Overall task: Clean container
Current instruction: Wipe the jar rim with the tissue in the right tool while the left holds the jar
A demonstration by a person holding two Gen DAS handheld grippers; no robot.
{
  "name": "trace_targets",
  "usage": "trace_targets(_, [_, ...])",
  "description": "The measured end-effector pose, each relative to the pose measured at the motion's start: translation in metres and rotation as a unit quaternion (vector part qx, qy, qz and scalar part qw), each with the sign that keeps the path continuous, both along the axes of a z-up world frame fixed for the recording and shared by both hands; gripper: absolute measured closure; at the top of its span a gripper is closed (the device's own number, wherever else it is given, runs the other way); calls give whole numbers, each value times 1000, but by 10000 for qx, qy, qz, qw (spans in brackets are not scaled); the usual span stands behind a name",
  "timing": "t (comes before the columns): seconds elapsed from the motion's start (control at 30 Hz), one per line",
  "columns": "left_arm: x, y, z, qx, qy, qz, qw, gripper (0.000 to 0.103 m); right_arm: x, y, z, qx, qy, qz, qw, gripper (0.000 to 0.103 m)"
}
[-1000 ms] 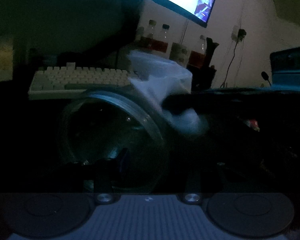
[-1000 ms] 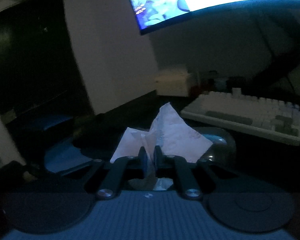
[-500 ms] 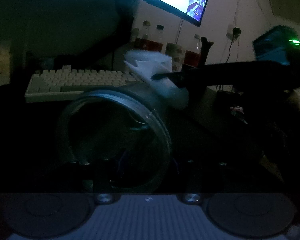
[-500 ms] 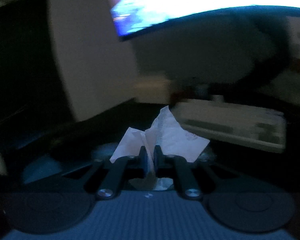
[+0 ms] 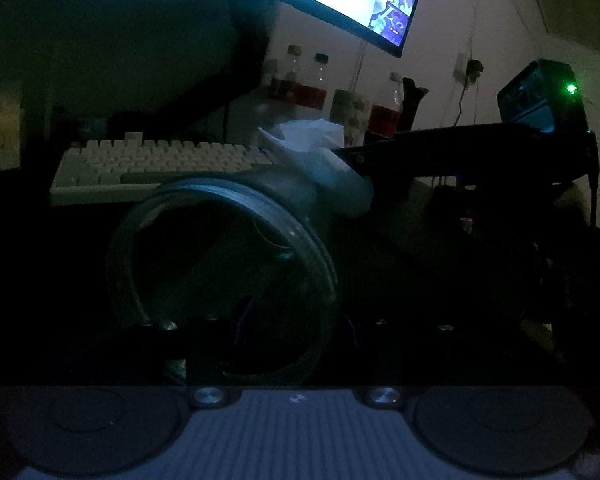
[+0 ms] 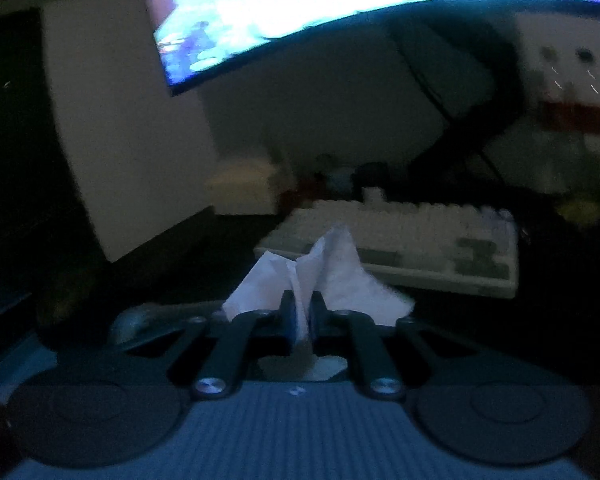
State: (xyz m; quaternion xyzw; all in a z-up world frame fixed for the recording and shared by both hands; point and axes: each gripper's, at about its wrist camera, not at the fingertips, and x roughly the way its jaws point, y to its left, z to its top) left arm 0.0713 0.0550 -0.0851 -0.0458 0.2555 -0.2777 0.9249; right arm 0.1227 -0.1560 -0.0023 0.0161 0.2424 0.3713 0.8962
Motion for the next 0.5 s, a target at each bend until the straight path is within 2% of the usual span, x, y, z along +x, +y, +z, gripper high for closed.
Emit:
trace_targets(0.1, [2, 0, 0, -8, 3, -30, 10000, 63, -22, 11, 2, 158, -151, 764, 9968, 92])
trace_targets(0.2, [3, 2, 0, -61, 35, -34, 10000, 63, -27, 13, 2, 72, -263, 872, 9958, 96])
trace_targets(0.23, [2, 3, 0, -63, 35, -35, 10000, 63, -23, 10, 1, 84, -225, 804, 9965, 96])
trace_targets(0.37, [0, 3, 0, -78, 7, 0, 10000, 63, -2, -6, -4, -111, -240, -147, 9995, 93])
trace_targets(0.43, [-2, 2, -1, -60, -28, 5, 10000, 63, 0, -8, -5, 7, -98, -254, 9996, 93])
trace_targets(0.5, [-2, 3, -1, -71, -36, 5, 10000, 63, -10, 0, -4, -67, -247, -115, 9996, 93])
